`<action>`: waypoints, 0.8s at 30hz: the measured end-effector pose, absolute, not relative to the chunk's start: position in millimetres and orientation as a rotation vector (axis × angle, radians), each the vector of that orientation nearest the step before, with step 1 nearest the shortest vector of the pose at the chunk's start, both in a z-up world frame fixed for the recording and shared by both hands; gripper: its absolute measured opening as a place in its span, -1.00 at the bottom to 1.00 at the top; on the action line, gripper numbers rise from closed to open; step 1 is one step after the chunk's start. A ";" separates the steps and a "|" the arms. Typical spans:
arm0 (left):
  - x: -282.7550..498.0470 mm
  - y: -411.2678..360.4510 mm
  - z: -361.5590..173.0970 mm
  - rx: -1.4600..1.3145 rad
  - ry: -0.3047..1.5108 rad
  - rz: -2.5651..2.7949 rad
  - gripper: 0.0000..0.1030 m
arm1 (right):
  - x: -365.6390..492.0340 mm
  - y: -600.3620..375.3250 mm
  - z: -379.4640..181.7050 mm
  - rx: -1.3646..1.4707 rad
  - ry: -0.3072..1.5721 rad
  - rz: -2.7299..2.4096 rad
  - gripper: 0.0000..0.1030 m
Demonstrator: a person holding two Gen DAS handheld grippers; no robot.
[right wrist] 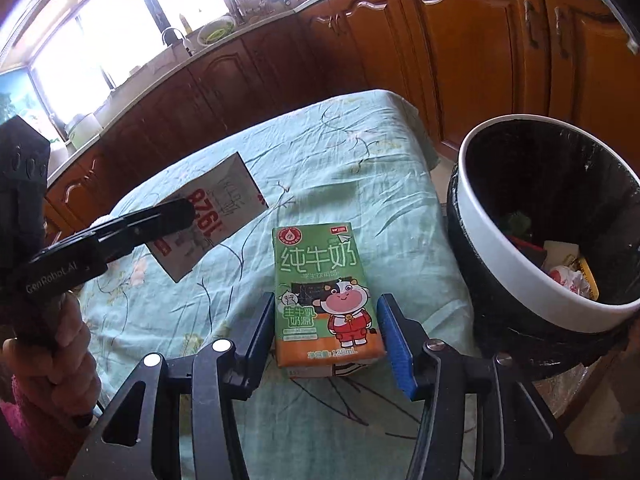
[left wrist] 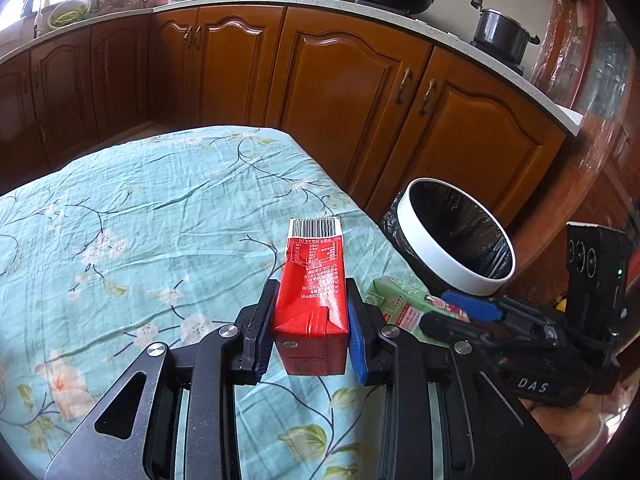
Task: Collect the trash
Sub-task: 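Carry the red box and green milk carton over the bin and open both tools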
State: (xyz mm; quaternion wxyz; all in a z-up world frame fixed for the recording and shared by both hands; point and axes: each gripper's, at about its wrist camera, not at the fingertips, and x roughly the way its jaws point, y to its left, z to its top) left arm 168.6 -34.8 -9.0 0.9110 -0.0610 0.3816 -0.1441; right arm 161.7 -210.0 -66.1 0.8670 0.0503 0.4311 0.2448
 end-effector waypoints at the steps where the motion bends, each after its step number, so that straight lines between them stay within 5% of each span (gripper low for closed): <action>1: 168.1 -34.6 -9.7 -0.125 0.789 -0.295 -0.44 | 162.2 -206.9 -66.1 0.096 0.906 0.515 0.03; 24: 166.5 -83.5 9.1 -0.073 0.759 -0.356 -0.44 | 149.7 -296.2 -19.0 0.206 0.734 0.351 -0.08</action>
